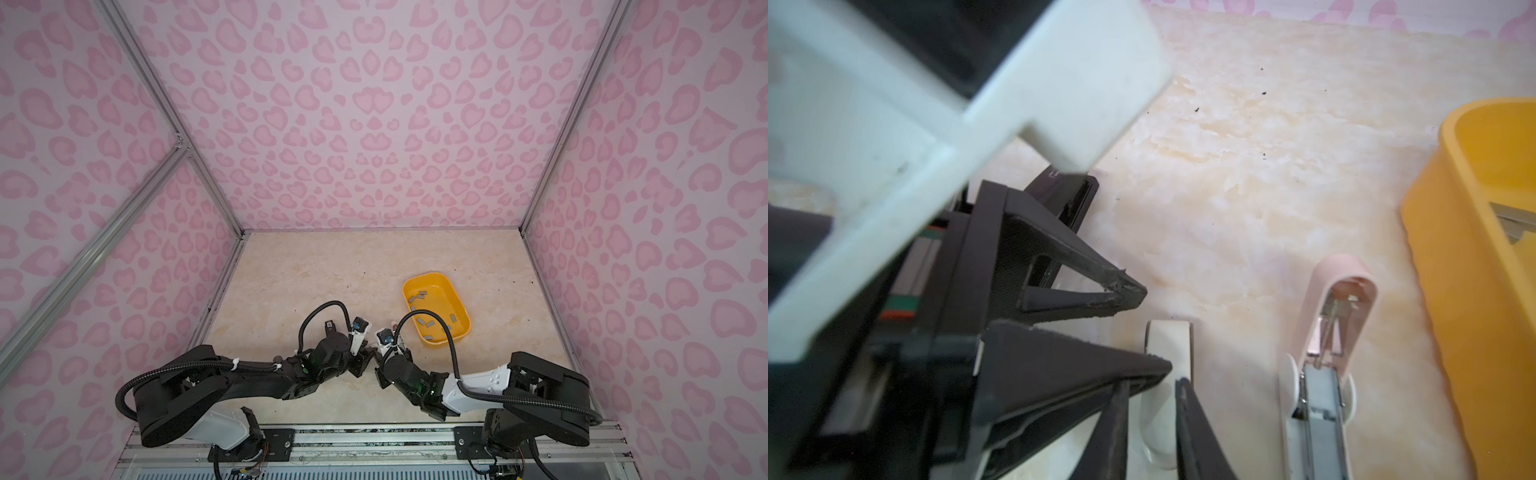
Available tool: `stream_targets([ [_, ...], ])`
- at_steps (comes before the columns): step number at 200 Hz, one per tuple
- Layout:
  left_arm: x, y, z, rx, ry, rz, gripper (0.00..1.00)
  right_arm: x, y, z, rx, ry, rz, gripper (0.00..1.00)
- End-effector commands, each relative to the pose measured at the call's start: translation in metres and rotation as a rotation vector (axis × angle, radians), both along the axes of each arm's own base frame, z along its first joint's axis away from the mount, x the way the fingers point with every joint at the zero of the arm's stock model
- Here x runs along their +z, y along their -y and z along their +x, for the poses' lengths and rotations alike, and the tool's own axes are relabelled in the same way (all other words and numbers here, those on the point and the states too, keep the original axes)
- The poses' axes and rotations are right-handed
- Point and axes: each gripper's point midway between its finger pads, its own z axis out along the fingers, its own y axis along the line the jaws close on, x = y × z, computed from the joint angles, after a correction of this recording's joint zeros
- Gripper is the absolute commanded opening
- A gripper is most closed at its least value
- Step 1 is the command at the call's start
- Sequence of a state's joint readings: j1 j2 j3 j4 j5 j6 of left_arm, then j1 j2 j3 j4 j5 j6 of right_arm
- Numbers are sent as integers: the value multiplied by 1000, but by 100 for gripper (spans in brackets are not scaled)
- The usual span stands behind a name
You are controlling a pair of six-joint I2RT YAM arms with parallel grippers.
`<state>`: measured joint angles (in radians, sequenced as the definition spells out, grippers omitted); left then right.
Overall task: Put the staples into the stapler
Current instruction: 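Push the white stapler's top arm down with the left gripper while the right steadies it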
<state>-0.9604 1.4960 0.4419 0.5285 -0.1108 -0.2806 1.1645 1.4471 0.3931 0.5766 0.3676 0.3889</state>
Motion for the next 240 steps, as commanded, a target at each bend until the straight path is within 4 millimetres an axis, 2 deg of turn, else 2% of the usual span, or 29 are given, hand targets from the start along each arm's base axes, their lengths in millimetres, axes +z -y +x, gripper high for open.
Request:
stream_targets([
  [1, -7, -2, -4, -9, -22, 22, 41, -10, 1, 2, -10, -10, -25, 21],
  [185, -18, 0, -7, -13, -30, 33, 39, -54, 22, -5, -64, -79, -62, 18],
  [218, -17, 1, -7, -12, -26, 33, 39, -53, 21, -5, -61, -78, -56, 18],
  [240, -10, -1, -4, 2, -11, 28, 39, -42, 15, -3, -47, -62, -47, 18],
])
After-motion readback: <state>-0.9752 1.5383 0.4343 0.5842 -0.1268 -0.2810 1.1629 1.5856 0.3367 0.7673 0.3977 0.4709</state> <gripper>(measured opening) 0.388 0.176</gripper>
